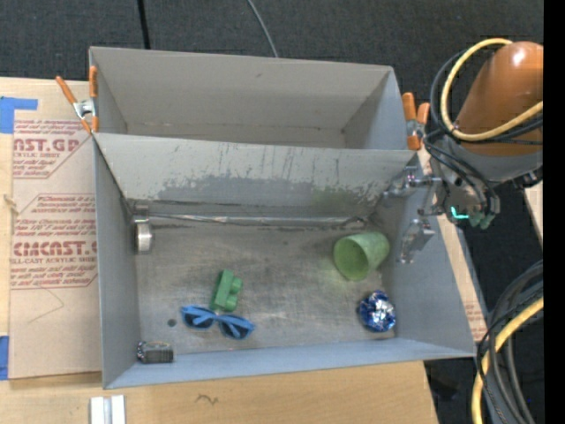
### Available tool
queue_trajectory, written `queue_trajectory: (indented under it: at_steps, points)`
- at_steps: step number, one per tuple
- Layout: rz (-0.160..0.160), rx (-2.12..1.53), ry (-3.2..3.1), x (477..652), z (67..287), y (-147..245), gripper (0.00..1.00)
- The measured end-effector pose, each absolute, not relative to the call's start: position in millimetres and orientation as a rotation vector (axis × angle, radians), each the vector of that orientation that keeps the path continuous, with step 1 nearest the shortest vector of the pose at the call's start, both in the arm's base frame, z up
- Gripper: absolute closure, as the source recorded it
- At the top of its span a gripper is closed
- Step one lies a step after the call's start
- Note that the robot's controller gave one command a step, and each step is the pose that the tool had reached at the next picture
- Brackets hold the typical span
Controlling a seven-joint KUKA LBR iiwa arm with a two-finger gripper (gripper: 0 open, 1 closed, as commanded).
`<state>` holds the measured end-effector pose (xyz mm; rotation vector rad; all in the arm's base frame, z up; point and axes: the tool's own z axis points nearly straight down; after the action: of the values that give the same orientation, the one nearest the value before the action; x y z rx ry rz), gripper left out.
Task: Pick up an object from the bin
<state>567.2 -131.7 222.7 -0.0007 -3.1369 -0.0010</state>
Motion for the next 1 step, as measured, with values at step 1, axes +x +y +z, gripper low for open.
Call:
queue_trajectory:
  at_steps: [1]
  points:
    - [-0.004, -0.099, -3.135, 591.3, 104.8, -112.6, 0.00]
